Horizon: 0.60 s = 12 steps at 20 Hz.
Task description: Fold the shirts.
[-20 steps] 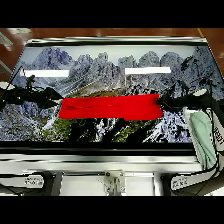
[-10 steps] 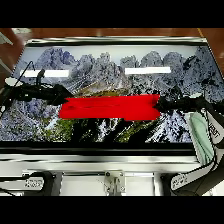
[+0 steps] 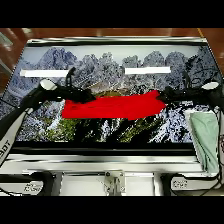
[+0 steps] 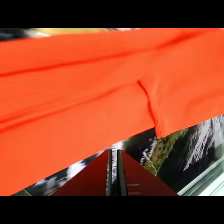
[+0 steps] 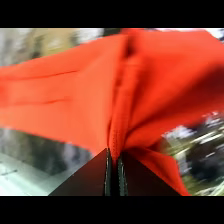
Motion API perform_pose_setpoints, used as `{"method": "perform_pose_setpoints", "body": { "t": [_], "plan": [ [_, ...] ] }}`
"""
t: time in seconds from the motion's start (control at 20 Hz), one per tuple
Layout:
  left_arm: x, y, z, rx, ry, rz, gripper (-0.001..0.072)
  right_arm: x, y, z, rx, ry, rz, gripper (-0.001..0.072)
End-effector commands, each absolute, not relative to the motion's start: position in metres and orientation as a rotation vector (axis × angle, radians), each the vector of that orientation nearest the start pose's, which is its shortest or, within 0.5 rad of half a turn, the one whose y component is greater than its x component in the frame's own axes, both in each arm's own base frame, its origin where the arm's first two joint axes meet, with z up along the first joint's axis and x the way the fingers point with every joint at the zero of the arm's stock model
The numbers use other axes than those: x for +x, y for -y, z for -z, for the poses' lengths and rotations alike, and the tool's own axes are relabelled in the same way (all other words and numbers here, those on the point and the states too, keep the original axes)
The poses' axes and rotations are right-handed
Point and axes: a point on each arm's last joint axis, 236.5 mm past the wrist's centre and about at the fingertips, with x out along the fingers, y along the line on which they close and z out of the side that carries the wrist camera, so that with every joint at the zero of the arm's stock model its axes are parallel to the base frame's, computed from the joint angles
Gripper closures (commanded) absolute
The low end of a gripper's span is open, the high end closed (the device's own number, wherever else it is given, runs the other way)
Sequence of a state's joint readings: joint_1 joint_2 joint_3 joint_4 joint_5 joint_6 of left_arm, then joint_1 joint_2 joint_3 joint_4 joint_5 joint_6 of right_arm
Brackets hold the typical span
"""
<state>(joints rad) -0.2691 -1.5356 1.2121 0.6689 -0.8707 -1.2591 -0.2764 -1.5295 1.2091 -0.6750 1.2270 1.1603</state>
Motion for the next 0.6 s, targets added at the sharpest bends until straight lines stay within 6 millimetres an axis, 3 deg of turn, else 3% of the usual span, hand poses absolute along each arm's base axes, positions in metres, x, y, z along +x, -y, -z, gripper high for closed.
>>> {"method": "perform_pose_setpoints", "body": {
  "t": [0.0,0.2,0.4,0.55],
  "plan": [
    [0.408,0.328,0.005,-0.469,-1.084,0.704,0.0615,0.397,-0.074,-0.073,0.668,-1.147,-0.543,0.0649],
    [0.397,0.386,0.006,-0.64,-1.076,0.712,0.0654,0.364,-0.079,-0.128,0.615,-1.094,-0.525,0.0648],
    [0.358,0.434,0.035,-0.665,-1.178,0.758,0.0669,0.345,-0.084,-0.169,0.613,-1.009,-0.501,0.0648],
    [0.337,0.472,0.038,-0.758,-1.235,0.791,0.0669,0.332,-0.089,-0.188,0.61,-0.973,-0.501,0.0648]
  ]
}}
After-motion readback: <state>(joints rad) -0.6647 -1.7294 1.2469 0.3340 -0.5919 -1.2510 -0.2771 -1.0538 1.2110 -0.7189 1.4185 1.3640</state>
